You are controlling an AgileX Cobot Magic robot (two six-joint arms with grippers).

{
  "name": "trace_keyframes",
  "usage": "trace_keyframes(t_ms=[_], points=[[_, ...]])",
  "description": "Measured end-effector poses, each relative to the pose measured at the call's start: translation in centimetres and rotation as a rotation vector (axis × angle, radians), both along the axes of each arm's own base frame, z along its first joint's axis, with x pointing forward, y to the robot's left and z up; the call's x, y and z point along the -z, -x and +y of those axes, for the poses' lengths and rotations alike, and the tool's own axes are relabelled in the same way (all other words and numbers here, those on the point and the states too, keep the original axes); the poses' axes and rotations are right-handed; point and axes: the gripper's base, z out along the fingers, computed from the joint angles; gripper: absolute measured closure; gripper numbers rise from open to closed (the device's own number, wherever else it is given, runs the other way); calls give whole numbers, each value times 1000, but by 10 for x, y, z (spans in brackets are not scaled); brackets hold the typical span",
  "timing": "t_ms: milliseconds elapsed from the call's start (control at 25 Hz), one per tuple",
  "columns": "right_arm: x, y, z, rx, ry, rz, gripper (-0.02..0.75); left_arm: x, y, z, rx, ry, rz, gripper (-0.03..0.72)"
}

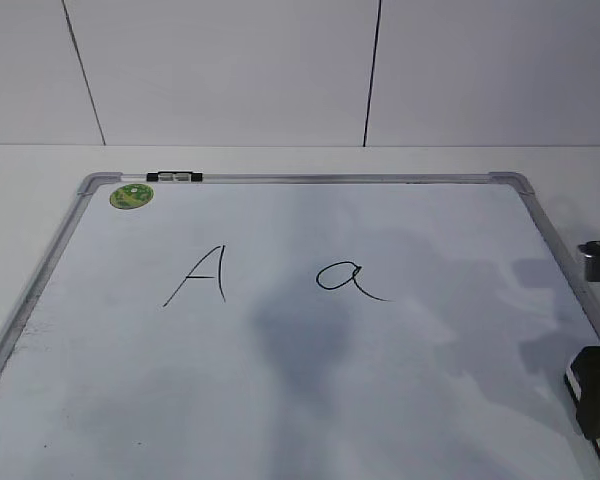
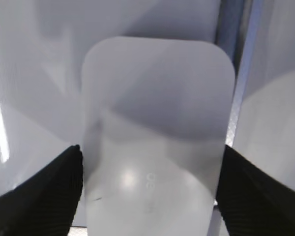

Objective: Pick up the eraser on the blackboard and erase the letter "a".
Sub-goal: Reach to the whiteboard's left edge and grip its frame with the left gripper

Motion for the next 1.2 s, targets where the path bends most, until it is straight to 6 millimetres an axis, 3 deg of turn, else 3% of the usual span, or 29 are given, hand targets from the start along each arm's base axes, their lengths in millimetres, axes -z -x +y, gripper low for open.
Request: trace_keyframes(t_ms=[480, 1200], points=[[4, -1, 0, -3, 5, 19, 166, 0, 0, 0, 0, 0, 0, 454], [4, -1, 0, -5, 9, 19, 173, 0, 0, 0, 0, 0, 0, 454]])
